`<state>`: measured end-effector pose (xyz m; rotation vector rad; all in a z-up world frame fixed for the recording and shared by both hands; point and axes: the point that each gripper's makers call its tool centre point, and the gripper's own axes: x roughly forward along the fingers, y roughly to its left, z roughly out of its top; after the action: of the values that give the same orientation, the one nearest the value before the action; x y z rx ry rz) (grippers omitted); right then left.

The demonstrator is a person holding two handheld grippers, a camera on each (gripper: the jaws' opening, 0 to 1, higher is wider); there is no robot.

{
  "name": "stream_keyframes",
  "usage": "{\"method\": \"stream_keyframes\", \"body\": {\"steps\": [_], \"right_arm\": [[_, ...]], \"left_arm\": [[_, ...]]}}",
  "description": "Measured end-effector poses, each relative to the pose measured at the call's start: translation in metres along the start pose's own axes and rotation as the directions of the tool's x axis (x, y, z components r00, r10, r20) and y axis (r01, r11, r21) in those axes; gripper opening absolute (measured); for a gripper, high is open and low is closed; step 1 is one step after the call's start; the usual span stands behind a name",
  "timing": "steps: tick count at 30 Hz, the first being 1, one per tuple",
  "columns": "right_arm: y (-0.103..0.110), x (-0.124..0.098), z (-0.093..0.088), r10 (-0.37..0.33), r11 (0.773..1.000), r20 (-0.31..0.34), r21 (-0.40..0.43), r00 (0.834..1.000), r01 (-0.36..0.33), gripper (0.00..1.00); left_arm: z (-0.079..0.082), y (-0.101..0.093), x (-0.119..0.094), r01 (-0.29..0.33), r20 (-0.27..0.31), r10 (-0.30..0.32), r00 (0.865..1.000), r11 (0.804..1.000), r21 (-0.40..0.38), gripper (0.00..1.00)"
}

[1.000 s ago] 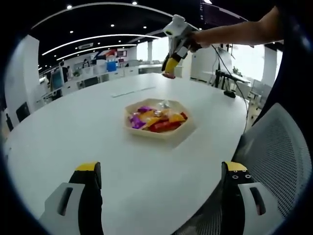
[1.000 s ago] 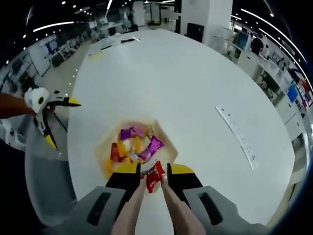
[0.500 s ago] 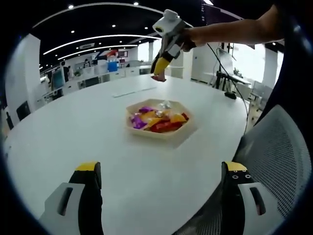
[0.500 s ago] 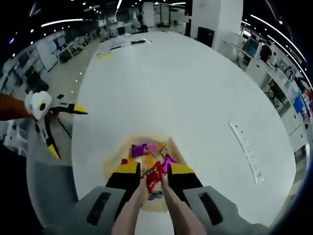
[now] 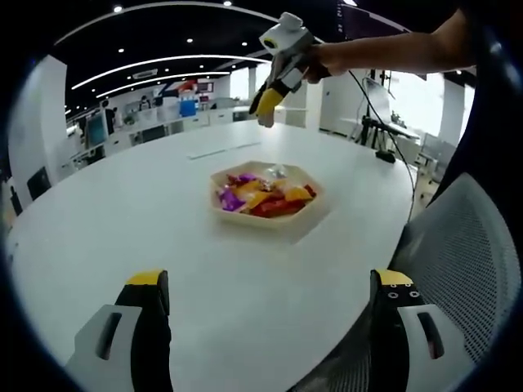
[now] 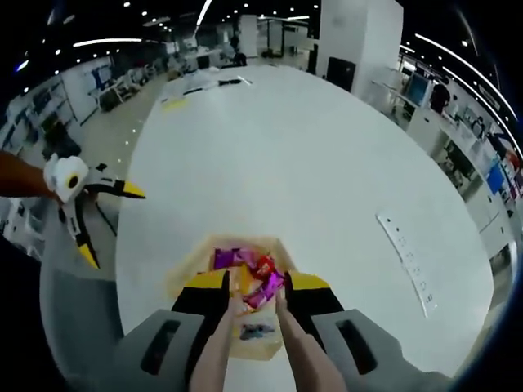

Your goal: Place the target food into the container with the food tongs after gripping and lifting it, then release it inside without dropping or visibly crushing the food.

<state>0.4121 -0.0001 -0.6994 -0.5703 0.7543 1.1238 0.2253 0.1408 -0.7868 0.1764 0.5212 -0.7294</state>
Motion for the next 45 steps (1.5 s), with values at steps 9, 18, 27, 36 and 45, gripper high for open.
{"method": "stream_keyframes", "body": {"steps": [9, 18, 27, 36, 45], "right_arm": [[-0.005, -0.011, -0.007, -0.015, 1.0, 0.023, -0.008, 1.0, 0.015, 0.26], [-0.012, -0.033, -0.02, -0.033, 0.999, 0.067, -0.011, 0.997, 0.034, 0.27], [-0.002, -0.052, -0.023, -0.011, 0.996, 0.201, -0.079, 0.98, 0.028, 0.26], [0.027, -0.058, -0.021, 0.035, 0.996, 0.348, -0.091, 0.937, -0.003, 0.26], [0.043, -0.06, -0.033, 0.027, 0.999, 0.423, -0.048, 0.906, -0.007, 0.27]], "left_arm": [[-0.001, 0.0, 0.001, 0.002, -0.004, -0.002, 1.0, 1.0, 0.001, 0.99], [0.001, 0.001, 0.001, -0.009, 0.007, 0.008, 1.0, 1.0, 0.028, 1.0], [-0.005, 0.001, 0.003, 0.0, -0.016, 0.0, 1.0, 1.0, 0.009, 1.0], [-0.007, -0.001, 0.003, 0.007, -0.031, -0.006, 0.999, 1.0, 0.012, 1.0], [-0.004, -0.006, 0.004, 0.037, -0.026, -0.037, 0.999, 0.999, -0.004, 1.0]]}}
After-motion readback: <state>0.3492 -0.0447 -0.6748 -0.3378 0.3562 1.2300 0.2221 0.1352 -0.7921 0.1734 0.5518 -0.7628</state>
